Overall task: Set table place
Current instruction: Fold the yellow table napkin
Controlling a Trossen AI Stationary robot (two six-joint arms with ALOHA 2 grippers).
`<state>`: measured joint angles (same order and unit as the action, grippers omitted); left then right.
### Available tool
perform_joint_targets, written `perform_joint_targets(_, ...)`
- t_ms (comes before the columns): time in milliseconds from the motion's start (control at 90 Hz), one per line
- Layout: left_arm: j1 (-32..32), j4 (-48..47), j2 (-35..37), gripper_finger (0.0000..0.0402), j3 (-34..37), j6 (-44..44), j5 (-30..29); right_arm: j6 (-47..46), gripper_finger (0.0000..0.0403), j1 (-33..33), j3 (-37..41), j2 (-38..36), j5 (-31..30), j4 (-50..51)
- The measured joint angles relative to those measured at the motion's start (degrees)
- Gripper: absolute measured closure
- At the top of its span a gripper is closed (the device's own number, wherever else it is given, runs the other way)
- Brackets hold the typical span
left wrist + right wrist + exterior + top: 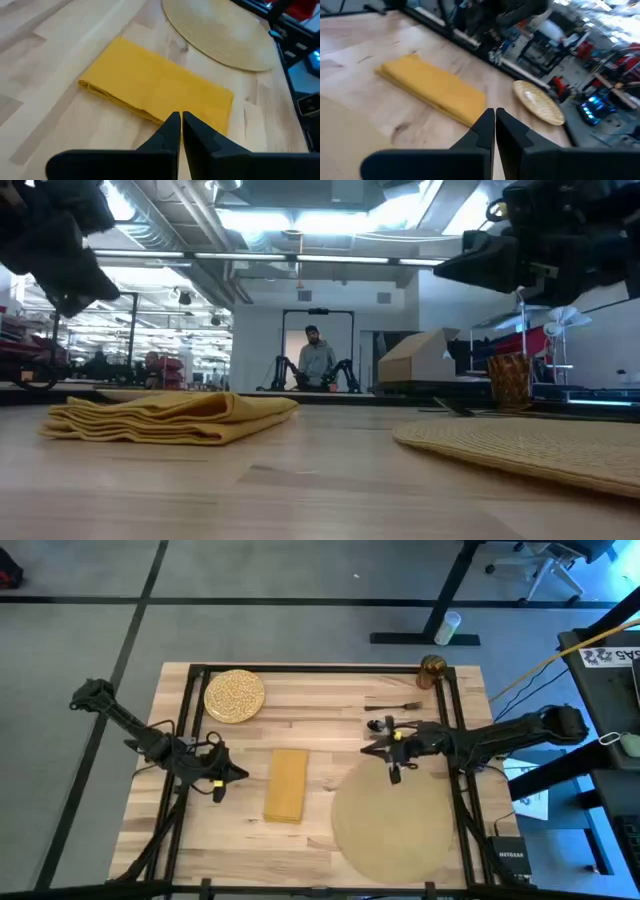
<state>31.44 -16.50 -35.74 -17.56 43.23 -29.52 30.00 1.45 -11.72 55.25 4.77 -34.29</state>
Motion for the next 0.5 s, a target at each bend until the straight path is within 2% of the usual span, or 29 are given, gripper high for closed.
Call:
perform_joint_targets(256,-7.7,2.8,-2.5,0.0402,0.0,-1.9,6.9,-1.9,0.0402,1.2,1.0,-5.5,0.3,-0.1)
perform_joint_targets(500,-15.2,13.3,-12.2,0.0402,-0.4,-7.8,15.7,-5.6,0.0402,1.2,0.9,-5.4,-0.3,2.9)
